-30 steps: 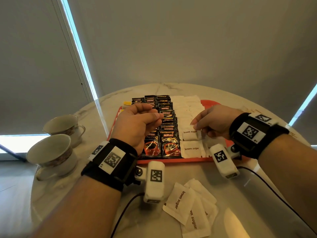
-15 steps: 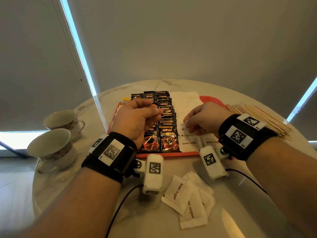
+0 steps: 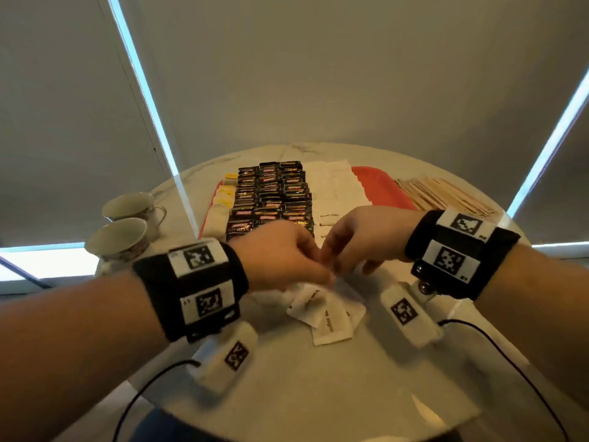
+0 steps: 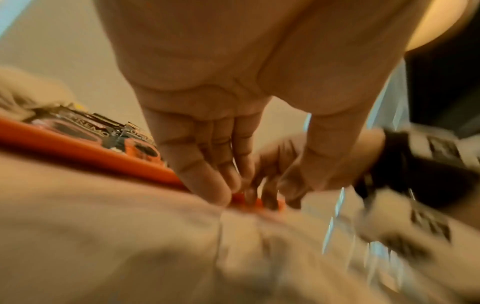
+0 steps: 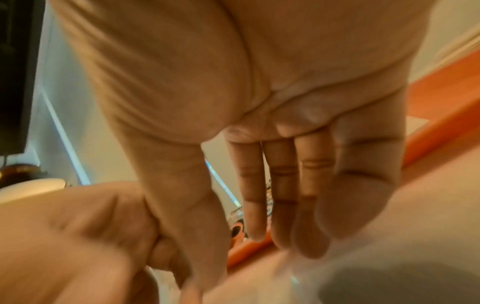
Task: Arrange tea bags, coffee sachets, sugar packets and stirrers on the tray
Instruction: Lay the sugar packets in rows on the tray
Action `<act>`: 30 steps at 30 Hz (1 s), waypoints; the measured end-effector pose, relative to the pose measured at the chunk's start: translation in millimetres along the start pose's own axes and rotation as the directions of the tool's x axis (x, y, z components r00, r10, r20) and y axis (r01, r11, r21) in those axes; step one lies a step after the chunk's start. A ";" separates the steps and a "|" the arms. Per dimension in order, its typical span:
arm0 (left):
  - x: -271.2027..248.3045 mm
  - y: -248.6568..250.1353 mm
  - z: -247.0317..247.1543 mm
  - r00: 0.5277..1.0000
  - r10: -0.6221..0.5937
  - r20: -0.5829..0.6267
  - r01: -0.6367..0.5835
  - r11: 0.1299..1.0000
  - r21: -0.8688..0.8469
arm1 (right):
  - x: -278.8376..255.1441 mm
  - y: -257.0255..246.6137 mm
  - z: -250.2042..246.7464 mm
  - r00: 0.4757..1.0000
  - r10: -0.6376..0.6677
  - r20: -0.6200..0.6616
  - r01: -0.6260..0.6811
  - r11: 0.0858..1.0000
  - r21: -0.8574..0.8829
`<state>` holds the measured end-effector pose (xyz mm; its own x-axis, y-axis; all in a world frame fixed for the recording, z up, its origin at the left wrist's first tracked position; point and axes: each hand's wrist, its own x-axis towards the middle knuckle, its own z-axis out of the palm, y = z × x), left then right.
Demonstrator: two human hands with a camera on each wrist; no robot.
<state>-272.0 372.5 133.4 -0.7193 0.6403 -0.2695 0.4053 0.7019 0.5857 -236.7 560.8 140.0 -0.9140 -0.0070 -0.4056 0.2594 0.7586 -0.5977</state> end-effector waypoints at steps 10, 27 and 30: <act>-20.4 13.1 34.3 0.999 -0.034 0.028 0.021 0.927 0.374 | -22.6 -16.5 29.1 0.991 0.003 0.133 0.064 0.865 -0.497; 11.8 -12.6 -15.9 0.968 -0.202 -0.151 0.068 0.787 -0.614 | 13.5 -4.6 -1.5 0.985 -0.141 -0.100 0.168 0.920 0.354; 32.4 -7.1 -31.6 0.955 -0.213 -0.208 -0.031 0.623 -0.781 | 25.4 -5.6 -17.3 0.978 -0.139 -0.155 0.205 0.779 0.592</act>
<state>-316.0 378.4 144.6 -0.8904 0.3968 -0.2231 -0.1659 0.1735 0.9708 -266.8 567.6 145.0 -0.9784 -0.0117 -0.2065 0.1998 0.2037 -0.9584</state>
